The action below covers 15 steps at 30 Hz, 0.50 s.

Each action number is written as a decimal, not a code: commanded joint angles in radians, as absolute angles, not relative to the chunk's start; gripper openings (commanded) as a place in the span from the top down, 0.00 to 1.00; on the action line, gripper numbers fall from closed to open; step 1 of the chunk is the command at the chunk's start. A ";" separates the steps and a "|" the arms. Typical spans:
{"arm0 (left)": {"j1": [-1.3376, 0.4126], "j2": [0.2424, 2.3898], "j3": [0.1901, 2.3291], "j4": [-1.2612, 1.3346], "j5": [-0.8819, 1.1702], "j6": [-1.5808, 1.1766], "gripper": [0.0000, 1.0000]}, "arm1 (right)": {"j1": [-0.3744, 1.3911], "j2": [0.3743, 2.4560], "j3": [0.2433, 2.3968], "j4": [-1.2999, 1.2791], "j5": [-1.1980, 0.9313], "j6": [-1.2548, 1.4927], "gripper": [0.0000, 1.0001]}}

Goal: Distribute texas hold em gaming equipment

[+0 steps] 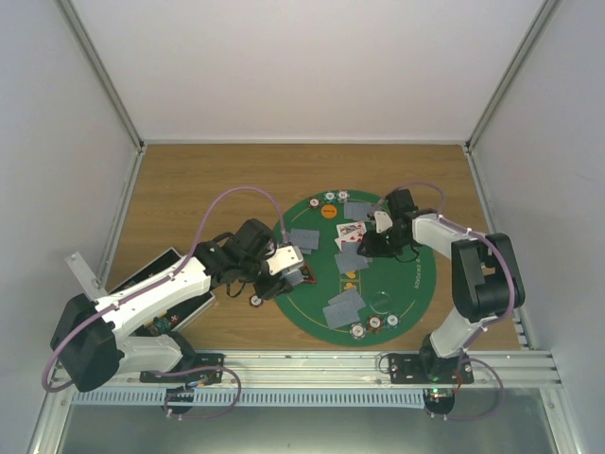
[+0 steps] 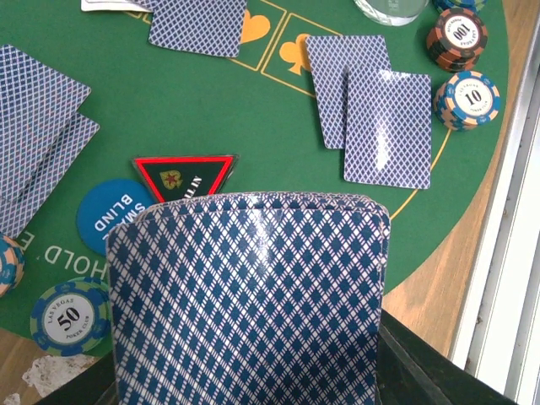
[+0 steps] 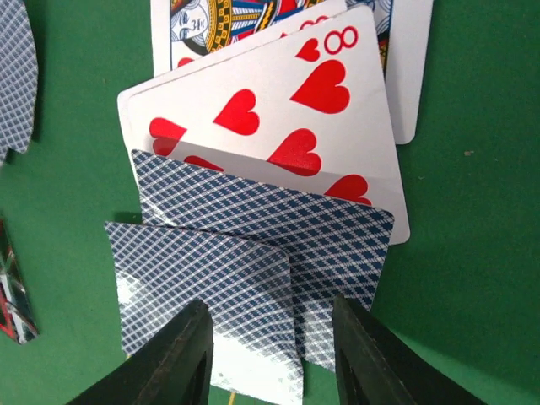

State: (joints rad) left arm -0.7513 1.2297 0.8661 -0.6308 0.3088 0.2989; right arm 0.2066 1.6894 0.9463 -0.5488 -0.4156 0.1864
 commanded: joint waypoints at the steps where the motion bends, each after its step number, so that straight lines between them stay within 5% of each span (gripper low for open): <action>1: -0.757 1.223 0.899 -0.562 0.315 0.270 0.47 | 0.193 1.632 0.972 -0.582 -0.402 0.168 0.55; 7: -0.771 1.259 0.970 -0.493 0.341 0.159 0.48 | 0.186 1.543 0.976 -0.612 -0.415 0.165 0.38; 15: -0.781 1.200 0.928 -0.536 0.109 -0.102 0.48 | 0.176 1.451 0.989 -0.623 -0.431 0.204 0.20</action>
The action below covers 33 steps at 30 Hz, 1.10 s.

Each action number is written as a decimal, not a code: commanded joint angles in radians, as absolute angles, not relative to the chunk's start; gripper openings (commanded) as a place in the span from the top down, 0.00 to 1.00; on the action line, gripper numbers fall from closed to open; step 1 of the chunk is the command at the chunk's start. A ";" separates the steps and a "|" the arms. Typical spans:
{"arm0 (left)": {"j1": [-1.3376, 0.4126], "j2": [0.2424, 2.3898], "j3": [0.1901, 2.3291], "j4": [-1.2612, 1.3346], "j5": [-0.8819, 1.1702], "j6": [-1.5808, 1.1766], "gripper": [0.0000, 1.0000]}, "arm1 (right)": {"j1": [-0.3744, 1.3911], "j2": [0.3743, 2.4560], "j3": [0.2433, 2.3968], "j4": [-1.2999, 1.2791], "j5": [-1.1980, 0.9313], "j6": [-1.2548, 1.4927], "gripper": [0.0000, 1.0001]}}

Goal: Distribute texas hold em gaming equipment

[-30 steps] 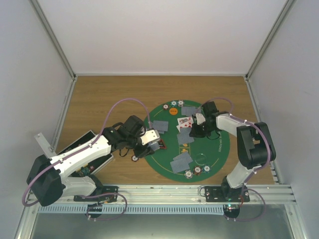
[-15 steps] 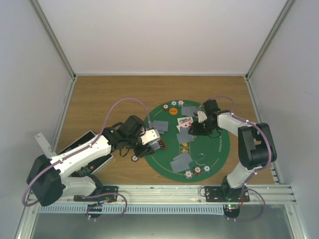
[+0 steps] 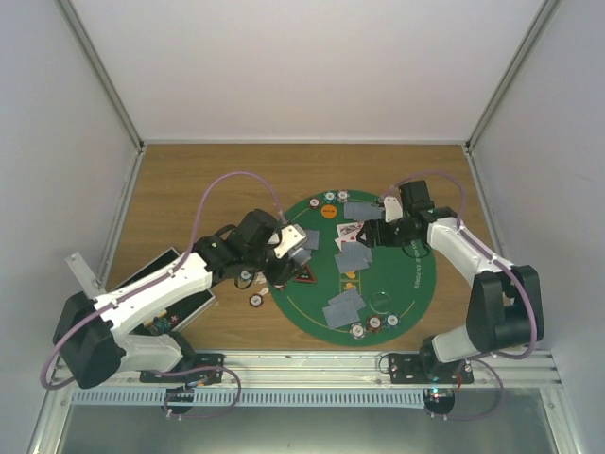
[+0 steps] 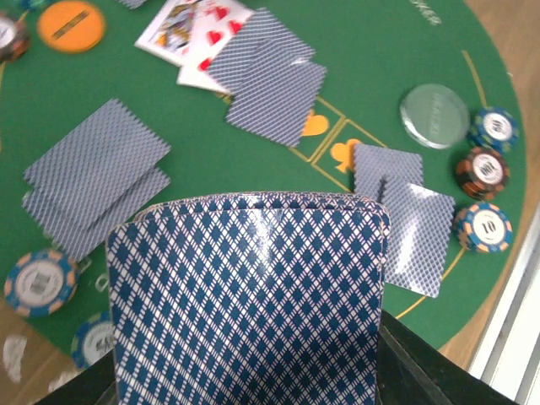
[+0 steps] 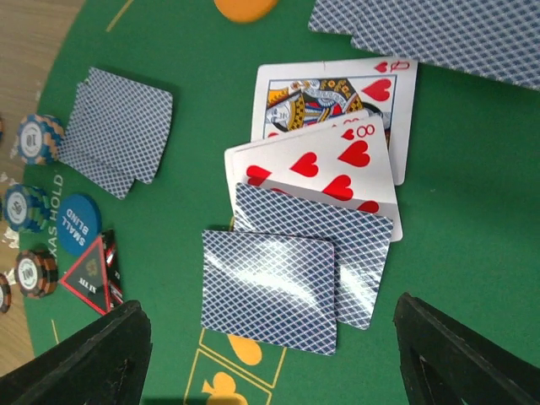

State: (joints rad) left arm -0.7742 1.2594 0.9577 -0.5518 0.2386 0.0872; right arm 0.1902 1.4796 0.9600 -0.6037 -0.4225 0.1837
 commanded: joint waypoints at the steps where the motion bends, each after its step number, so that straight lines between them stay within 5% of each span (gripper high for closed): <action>1: -0.781 1.181 0.912 -0.546 0.095 -0.148 0.48 | 0.175 1.447 0.996 -0.634 -0.430 0.211 0.19; 14: -0.922 0.982 0.604 -0.601 0.065 -0.804 0.49 | 0.152 1.307 1.142 -0.714 -0.288 0.243 0.01; 33: -1.053 1.164 0.542 -0.588 -0.037 -0.946 0.46 | 0.145 1.209 1.056 -0.674 -0.237 0.301 0.00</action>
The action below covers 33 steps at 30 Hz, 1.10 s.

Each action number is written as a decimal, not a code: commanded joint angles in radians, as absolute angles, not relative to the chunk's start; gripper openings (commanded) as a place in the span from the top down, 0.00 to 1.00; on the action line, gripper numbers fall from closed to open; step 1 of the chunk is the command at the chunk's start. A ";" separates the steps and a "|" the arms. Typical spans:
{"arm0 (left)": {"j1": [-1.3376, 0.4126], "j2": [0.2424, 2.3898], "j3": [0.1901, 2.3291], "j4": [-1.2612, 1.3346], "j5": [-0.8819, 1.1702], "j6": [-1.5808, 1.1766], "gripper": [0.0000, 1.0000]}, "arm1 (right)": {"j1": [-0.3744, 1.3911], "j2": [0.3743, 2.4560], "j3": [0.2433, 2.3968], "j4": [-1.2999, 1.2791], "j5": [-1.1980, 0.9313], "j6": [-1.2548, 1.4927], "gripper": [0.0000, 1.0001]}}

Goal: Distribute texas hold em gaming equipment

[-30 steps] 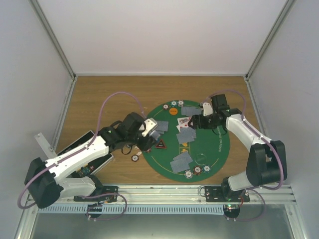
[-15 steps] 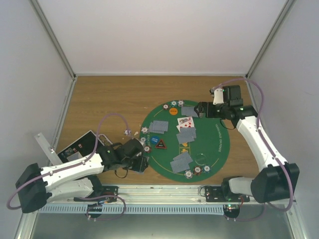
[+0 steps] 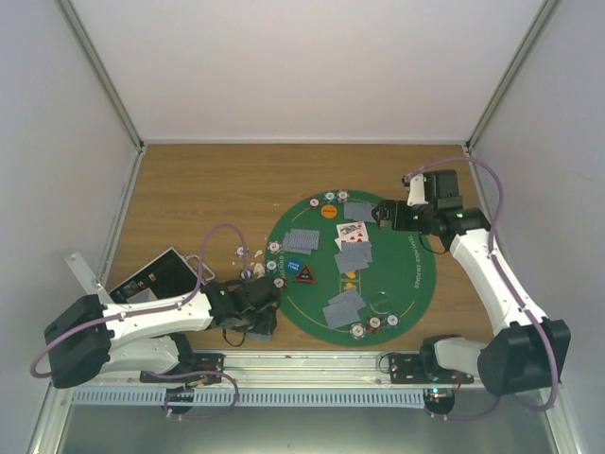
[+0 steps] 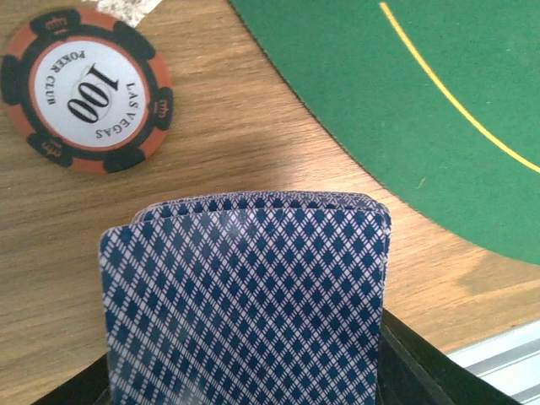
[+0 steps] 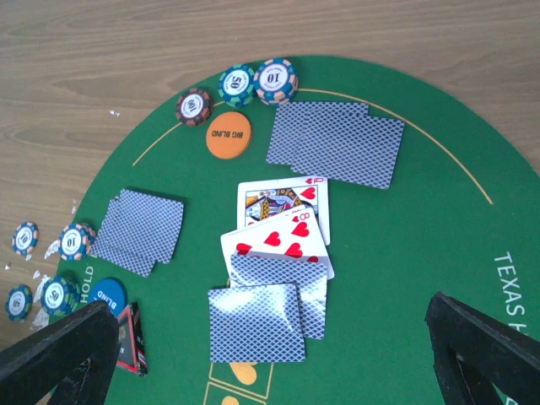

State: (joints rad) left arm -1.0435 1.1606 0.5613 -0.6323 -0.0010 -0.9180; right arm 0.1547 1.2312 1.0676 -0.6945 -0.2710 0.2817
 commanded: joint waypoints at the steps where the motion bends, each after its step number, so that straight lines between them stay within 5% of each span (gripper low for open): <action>1: -1.054 1.169 0.534 -0.578 -0.034 -0.941 0.46 | 0.144 1.210 1.053 -0.671 -0.236 0.304 0.00; 11: -1.054 1.243 0.545 -0.559 -0.031 -0.894 0.38 | 0.145 1.216 1.039 -0.658 -0.251 0.307 0.00; 21: -1.055 1.191 0.616 -0.668 -0.075 -0.910 0.02 | 0.144 1.208 1.064 -0.654 -0.213 0.294 0.01; 33: -0.863 1.093 0.905 -0.803 -0.092 -0.677 0.01 | 0.140 1.232 1.123 -0.630 -0.103 0.272 0.00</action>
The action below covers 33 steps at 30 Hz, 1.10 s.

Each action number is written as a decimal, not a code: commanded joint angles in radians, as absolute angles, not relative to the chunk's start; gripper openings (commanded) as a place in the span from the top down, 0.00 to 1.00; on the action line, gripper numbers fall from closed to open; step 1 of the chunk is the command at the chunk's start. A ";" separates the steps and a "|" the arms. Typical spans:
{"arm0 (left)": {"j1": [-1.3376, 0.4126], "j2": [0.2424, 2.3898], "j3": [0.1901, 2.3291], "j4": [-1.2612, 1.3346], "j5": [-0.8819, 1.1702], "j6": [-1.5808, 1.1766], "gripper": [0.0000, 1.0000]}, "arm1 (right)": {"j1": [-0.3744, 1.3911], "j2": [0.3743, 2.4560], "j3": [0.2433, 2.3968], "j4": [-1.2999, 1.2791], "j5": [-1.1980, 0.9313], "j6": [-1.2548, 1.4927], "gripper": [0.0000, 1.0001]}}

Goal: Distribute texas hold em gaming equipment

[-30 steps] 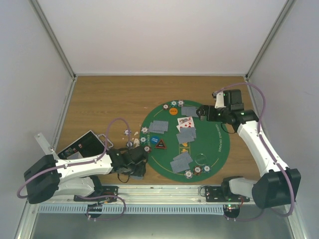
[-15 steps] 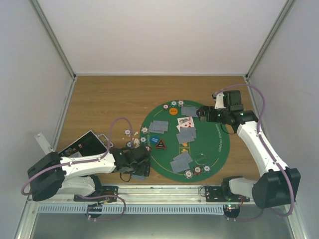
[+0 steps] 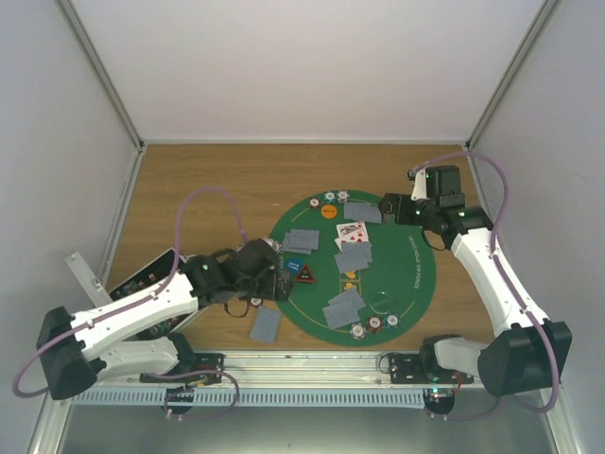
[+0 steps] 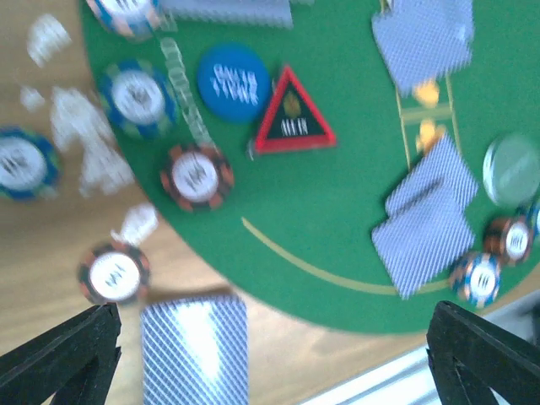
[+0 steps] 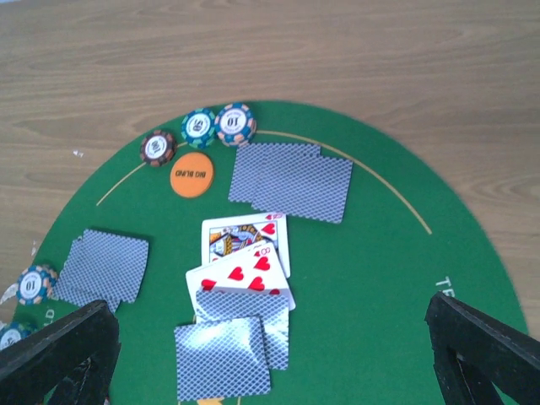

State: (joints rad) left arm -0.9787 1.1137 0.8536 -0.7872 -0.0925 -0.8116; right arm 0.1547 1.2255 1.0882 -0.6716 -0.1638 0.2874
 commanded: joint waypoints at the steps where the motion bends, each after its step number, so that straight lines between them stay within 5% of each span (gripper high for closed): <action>1: -0.806 1.092 0.906 -0.779 -0.056 -0.634 0.01 | 0.132 1.230 1.121 -0.620 -0.104 0.274 0.00; 11: -0.169 1.132 0.803 -0.360 0.242 -0.335 0.01 | -0.153 1.218 0.911 -0.296 -0.197 0.313 0.00; 17: 0.165 1.227 0.683 0.007 0.371 -0.326 0.01 | -0.198 1.177 0.733 -0.035 -0.018 0.290 0.00; 25: 0.244 1.215 0.467 0.474 0.159 -0.306 0.01 | -0.198 1.142 0.467 0.391 0.113 0.226 0.00; 33: 0.238 1.313 0.374 0.634 0.084 -0.244 0.01 | -0.196 1.196 0.357 0.613 0.193 0.217 0.00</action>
